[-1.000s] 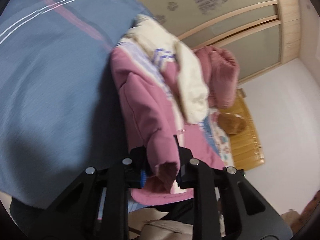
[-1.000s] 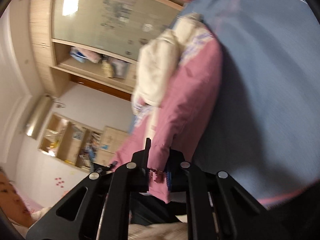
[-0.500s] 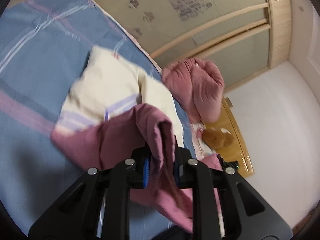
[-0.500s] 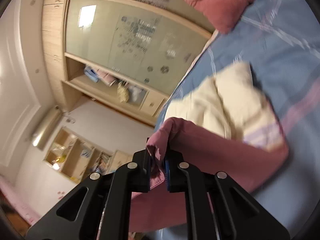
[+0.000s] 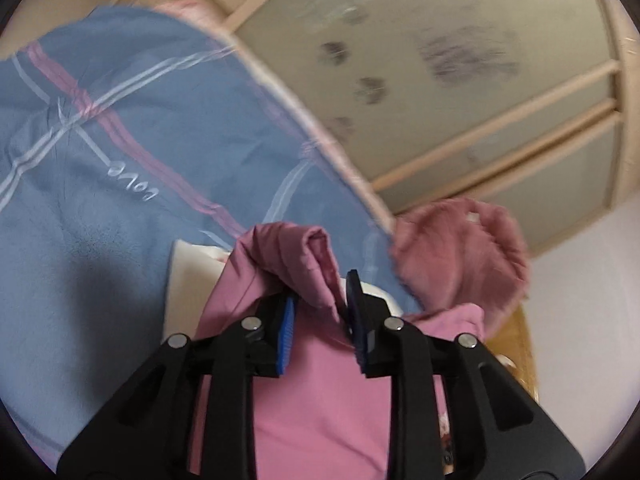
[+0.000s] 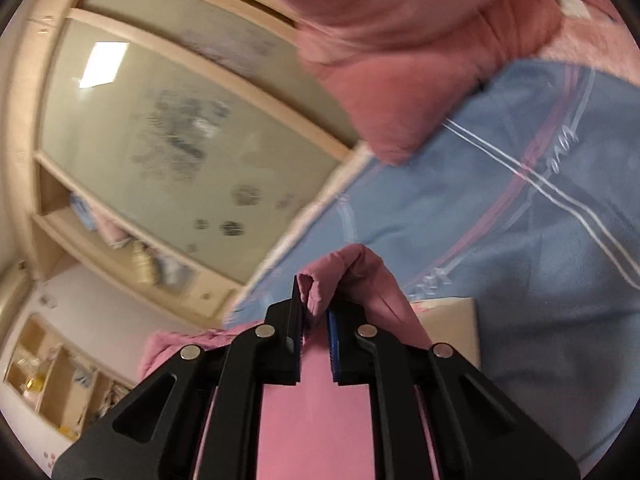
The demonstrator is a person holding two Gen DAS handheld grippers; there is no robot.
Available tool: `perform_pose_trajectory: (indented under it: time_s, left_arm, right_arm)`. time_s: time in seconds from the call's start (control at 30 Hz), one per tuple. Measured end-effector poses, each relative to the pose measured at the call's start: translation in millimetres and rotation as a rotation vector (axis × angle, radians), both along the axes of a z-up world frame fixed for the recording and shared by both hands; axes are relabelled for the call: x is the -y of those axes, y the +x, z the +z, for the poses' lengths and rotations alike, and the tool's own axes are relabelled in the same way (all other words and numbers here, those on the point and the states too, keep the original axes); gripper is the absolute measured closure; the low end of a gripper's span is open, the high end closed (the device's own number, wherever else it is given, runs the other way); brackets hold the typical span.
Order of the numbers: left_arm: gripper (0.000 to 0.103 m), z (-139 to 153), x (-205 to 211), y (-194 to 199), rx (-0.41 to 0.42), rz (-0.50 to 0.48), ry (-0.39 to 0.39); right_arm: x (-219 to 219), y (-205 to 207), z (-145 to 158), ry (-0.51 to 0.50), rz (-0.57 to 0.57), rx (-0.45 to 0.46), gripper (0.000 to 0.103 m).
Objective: Fold large clothes
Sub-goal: 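Lift the pink hem with both tools and fold it toward the hood, then lay the folded hem down and open both tools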
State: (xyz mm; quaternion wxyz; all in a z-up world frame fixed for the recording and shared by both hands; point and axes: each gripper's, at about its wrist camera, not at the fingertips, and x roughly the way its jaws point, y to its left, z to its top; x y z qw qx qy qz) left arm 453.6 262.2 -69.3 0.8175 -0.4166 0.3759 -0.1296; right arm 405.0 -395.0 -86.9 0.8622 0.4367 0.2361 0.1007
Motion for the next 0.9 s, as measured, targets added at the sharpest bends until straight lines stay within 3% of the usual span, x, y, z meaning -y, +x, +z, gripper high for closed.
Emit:
perform_pose_trajectory:
  time_s: [0.1, 0.23, 0.33, 0.47, 0.5, 0.53, 0.6, 0.7, 0.77, 0.83, 0.9]
  left_arm:
    - [0.077, -55, 3, 27, -0.091, 0.032, -0.015]
    - [0.077, -97, 9, 36, -0.113, 0.022, -0.049]
    - [0.077, -88, 4, 36, -0.089, 0.036, -0.06]
    - [0.071, -49, -4, 18, 0.026, 0.058, -0.04]
    - [0.059, -42, -5, 13, 0.043, 0.06, -0.035]
    - [0.037, -32, -7, 6, 0.071, 0.068, -0.029]
    - [0.016, -6, -14, -14, 0.154, 0.13, 0.009]
    - [0.016, 29, -17, -40, 0.266, 0.174, 0.078]
    - [0.02, 44, 4, -49, 0.289, 0.122, 0.142]
    - [0.043, 48, 45, -44, 0.251, 0.026, 0.261]
    - [0.055, 42, 96, -35, 0.219, -0.101, 0.379]
  right_arm:
    - [1, 25, -47, -0.016, -0.012, -0.088, 0.093]
    - [-2, 40, -95, 0.002, 0.005, -0.157, 0.093]
    - [-1, 46, -101, 0.012, 0.025, -0.187, 0.093]
    - [7, 32, -85, 0.052, 0.023, -0.115, 0.088]
    - [10, 28, -80, 0.071, 0.027, -0.091, 0.079]
    - [14, 22, -73, 0.098, 0.029, -0.061, 0.046]
    - [20, 6, -57, 0.094, -0.029, -0.008, 0.009]
    - [12, -13, -26, 0.046, -0.012, 0.092, 0.01]
    - [-13, -24, 0, -0.077, 0.036, 0.139, 0.018]
    - [-62, -23, 21, -0.29, 0.116, 0.119, 0.041]
    - [-110, -16, 30, -0.449, 0.194, 0.087, 0.054]
